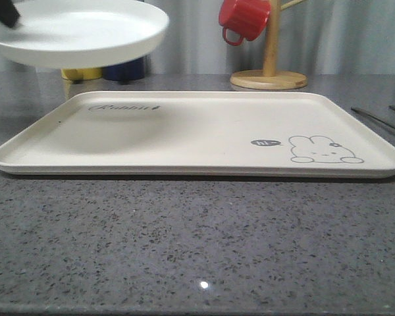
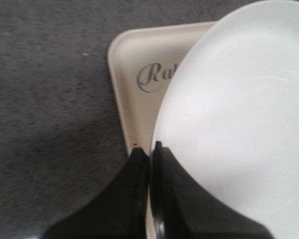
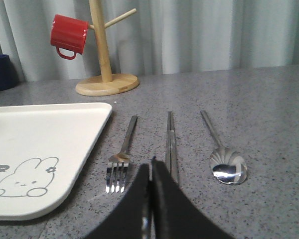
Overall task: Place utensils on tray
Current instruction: 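Lift the white plate and lower it onto the tray with the left gripper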
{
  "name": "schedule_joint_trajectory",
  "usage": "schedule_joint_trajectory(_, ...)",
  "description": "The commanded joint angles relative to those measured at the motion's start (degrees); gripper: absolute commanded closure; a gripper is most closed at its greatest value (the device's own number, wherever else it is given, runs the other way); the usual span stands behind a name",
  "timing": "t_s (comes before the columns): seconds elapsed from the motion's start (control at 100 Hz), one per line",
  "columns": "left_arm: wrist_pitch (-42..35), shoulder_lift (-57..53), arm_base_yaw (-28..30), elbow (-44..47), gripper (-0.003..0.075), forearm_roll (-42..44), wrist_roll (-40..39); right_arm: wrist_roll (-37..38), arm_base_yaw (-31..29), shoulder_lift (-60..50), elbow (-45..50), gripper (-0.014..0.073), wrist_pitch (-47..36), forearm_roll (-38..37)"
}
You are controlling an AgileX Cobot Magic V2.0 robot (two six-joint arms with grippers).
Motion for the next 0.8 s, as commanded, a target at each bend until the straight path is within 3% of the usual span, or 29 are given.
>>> schedule_joint_trajectory(0.0, -3.6, 0.7, -3.6, -1.9, 0.0738, -2.5, 0.0, -0.1, -0.4, -1.2, -1.0, 0.0662, -4.8, -0.3)
schedule_joint_trajectory(0.22, -4.3, 7.6, -7.4, -1.9, 0.0738, -2.7, 0.0, -0.1, -0.4, -1.2, -1.0, 0.0662, -4.8, -0.3)
schedule_joint_trajectory(0.58, -5.1, 11.4, -7.4, -1.9, 0.0731, -3.1, 0.0, -0.1, -0.4, -1.2, -1.0, 0.0662, -4.8, -0.3)
schedule_joint_trajectory(0.65, -5.1, 11.4, -7.4, -1.9, 0.0681, -3.1, 0.0, -0.1, -0.4, -1.2, -1.0, 0.0662, -4.8, -0.3)
schedule_joint_trajectory(0.79, -5.2, 11.4, -7.4, -1.9, 0.0454, -3.3, 0.0, -0.1, -0.4, -1.2, -1.0, 0.0662, -4.8, -0.3)
